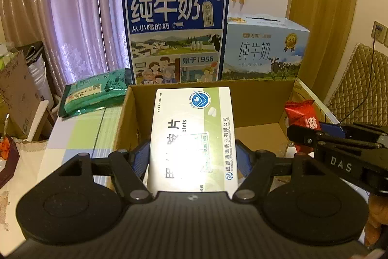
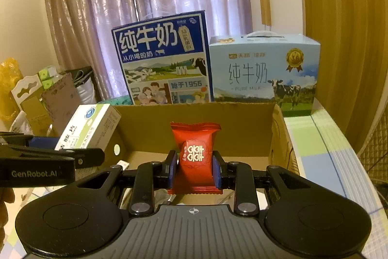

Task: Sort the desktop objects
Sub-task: 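Carry the white medicine box and red candy packet over the cardboard box with both grippers, then open both grippers to drop the medicine box and candy packet into the box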

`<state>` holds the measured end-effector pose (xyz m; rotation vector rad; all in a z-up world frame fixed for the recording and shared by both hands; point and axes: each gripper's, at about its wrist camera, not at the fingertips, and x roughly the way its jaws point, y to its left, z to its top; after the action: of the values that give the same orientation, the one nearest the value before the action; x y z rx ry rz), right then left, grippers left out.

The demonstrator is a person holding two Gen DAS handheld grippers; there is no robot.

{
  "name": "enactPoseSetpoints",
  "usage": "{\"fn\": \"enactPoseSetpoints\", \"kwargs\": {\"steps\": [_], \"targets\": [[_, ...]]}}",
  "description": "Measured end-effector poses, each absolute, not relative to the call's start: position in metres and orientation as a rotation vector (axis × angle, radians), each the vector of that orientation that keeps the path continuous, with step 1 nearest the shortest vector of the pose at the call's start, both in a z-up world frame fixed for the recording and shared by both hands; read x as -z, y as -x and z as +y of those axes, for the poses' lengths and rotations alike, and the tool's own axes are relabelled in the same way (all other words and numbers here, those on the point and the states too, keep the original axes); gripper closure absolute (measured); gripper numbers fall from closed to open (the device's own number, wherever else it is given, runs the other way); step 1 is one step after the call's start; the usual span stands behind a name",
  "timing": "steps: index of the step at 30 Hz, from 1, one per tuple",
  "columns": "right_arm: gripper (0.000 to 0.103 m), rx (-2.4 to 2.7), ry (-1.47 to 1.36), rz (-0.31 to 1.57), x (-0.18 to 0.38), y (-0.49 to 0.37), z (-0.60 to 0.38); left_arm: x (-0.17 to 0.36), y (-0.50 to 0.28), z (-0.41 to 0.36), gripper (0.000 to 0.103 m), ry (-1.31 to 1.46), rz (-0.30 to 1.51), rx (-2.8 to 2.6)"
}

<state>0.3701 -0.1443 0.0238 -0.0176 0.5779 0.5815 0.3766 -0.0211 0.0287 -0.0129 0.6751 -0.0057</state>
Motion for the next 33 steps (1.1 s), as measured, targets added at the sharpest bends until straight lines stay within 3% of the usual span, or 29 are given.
{"fn": "enactPoseSetpoints", "kwargs": {"steps": [33], "targets": [[0.076, -0.613, -0.028, 0.579, -0.018, -0.38, -0.145, -0.017, -0.389, -0.015, 0.036, 0.044, 0.667, -0.005]]}}
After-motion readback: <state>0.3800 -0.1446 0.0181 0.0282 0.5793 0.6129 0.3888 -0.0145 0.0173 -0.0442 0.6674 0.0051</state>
